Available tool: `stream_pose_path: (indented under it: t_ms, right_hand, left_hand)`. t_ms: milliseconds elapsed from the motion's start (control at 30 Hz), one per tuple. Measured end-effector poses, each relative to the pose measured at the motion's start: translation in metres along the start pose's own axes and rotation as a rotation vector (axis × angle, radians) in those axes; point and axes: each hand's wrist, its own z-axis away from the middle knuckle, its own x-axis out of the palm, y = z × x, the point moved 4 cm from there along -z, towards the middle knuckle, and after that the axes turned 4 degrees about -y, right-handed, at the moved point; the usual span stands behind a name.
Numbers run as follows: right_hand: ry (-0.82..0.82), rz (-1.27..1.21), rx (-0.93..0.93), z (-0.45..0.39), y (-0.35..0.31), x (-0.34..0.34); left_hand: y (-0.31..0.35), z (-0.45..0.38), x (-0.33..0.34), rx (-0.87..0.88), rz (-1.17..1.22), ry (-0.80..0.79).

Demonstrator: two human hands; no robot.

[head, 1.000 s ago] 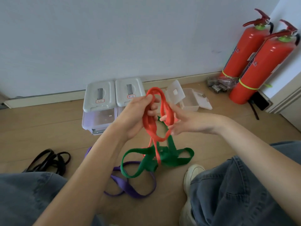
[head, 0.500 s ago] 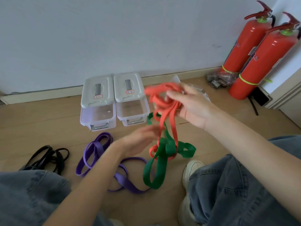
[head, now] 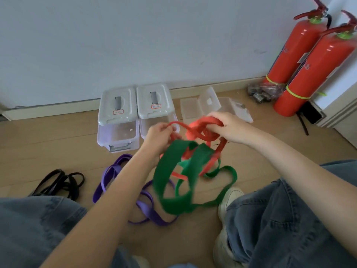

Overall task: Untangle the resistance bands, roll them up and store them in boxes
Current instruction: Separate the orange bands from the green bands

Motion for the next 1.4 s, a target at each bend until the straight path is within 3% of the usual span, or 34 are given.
stream_pose_path:
  t_ms: [67, 200, 333, 400, 467, 500, 567, 667, 700, 800, 900, 967, 1067, 1133, 1200, 1267, 1400]
  right_hand:
    - [0.015, -0.010, 0.018, 0.001, 0.001, 0.000]
    - [0.016, 0.132, 0.035, -0.001, 0.009, -0.002]
    - [0.224, 0.100, 0.076, -0.004, 0.020, -0.026]
    - [0.344, 0.035, 0.045, -0.002, 0.019, -0.032]
    - [0.334, 0.057, 0.027, 0.000, 0.014, -0.028]
    - [0.240, 0.089, 0.026, 0.000, 0.012, -0.021]
    - [-0.008, 0.054, 0.012, 0.004, 0.007, -0.003]
    - [-0.130, -0.331, 0.057, 0.009, 0.000, 0.004]
    - [-0.114, -0.548, 0.061, 0.010, -0.003, 0.000]
    - [-0.030, -1.066, -0.059, 0.010, -0.017, -0.021]
    - [0.091, -1.184, -0.171, 0.009, -0.021, -0.033]
    - [0.167, -1.139, -0.134, 0.008, -0.014, -0.030]
    - [0.207, -0.621, -0.008, 0.003, 0.002, -0.023]
    - [0.040, -0.124, 0.054, 0.001, 0.011, -0.011]
    - [-0.262, 0.148, 0.052, 0.003, 0.015, 0.013]
    - [-0.423, 0.043, -0.001, 0.007, 0.011, 0.031]
    - [-0.295, -0.359, -0.098, 0.007, -0.005, 0.034]
  left_hand:
    - [-0.022, 0.003, -0.001, -0.113, -0.109, -0.011]
    - [-0.020, -0.002, -0.010, -0.001, -0.411, -0.023]
    - [-0.022, -0.003, -0.011, 0.013, -0.676, -0.009]
    - [-0.030, -0.003, -0.006, -0.052, -0.502, -0.076]
    - [-0.026, -0.001, 0.000, -0.092, -0.172, -0.125]
    - [-0.020, -0.001, 0.002, -0.072, -0.104, -0.140]
    - [-0.008, 0.001, 0.005, 0.052, -0.221, -0.165]
    - [-0.006, 0.000, 0.009, 0.278, -0.704, -0.151]
    - [-0.012, 0.000, 0.009, 0.292, -0.728, -0.171]
    - [-0.042, 0.003, 0.012, 0.185, -0.501, -0.311]
    - [-0.086, 0.005, 0.017, 0.143, -0.690, -0.435]
    - [-0.109, 0.007, 0.013, 0.073, -0.752, -0.431]
    - [-0.110, 0.008, 0.003, -0.087, -0.375, -0.348]
    - [-0.089, 0.005, 0.002, -0.112, -0.172, -0.278]
    - [-0.057, 0.006, 0.008, -0.088, -0.066, -0.301]
    - [-0.022, 0.012, 0.017, -0.035, 0.023, -0.363]
    - [0.014, 0.023, 0.026, 0.070, 0.081, -0.420]
